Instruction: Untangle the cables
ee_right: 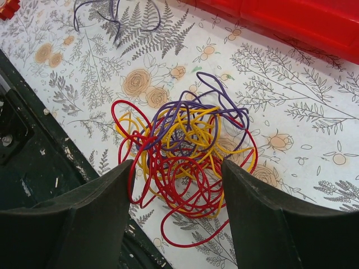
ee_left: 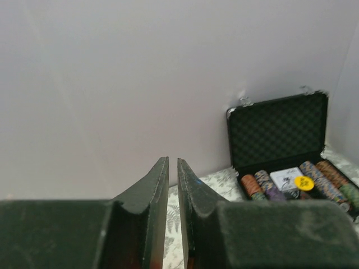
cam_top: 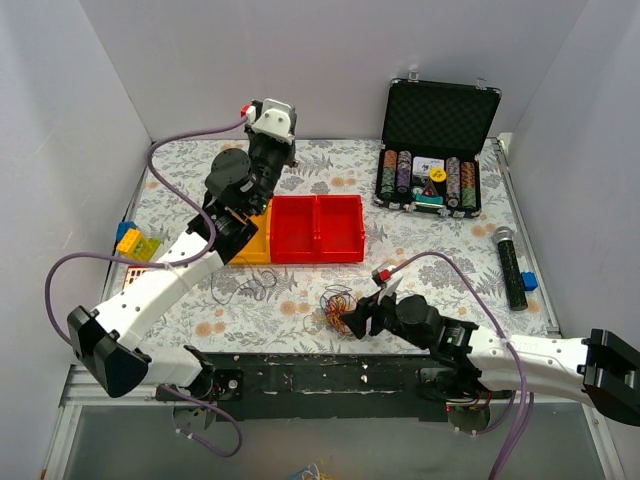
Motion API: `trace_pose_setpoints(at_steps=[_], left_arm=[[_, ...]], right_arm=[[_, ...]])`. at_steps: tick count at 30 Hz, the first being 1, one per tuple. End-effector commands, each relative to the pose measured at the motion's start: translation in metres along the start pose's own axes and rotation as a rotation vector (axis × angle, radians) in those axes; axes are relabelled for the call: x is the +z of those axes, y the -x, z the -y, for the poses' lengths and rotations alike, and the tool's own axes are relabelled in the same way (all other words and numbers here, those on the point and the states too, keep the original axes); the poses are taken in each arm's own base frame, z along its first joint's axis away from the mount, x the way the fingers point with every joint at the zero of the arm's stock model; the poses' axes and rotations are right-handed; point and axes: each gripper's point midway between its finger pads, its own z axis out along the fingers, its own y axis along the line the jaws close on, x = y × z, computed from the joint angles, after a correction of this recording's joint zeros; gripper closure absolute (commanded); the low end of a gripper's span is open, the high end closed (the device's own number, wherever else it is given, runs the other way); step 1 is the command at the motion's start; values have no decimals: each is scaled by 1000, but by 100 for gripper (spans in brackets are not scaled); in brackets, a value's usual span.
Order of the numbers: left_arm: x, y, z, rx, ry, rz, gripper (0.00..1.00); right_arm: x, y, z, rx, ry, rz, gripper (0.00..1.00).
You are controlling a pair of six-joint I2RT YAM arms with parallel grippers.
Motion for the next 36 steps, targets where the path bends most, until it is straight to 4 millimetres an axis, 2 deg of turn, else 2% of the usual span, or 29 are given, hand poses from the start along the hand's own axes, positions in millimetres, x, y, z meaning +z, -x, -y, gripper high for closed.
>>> trace_pose_setpoints(at_steps=[1,3,5,7,10,11,14,20,24,28,32,36], left_arm=[[4,6,-15,-12,-35,-23,85],[-4,-28,-4,47,-113,-123,76],[-23,-58,3,100,-184,-198,69],[-58,-112,14,167,-291,-333,61],[-118,-164,38,243,-543,-461,49],[-138,-180,40,290,-610,-505,46],[-182,-212,37,390,-734,-603,45],[-235,-274,7,500,-787,-855,47],[-255,-306,-10,490,-785,-963,42],[-268,-330,-11,495,-807,-1013,29],[-267,-348,-14,522,-815,-1023,19],[-262,-365,-22,548,-795,-1038,16]], right_arm=[[-2,9,0,13,-5,38,29],[-3,8,1,15,-6,38,29],[-4,7,1,16,-7,39,29],[-4,7,2,20,-7,42,29],[-4,5,3,20,-9,40,29],[-4,5,2,18,-5,40,29],[-4,5,2,16,-3,37,28],[-6,8,1,11,-1,41,28],[-6,9,2,12,-4,46,28],[-6,7,2,11,-3,40,28],[-6,9,0,12,0,44,28],[-6,10,-1,17,7,43,28]])
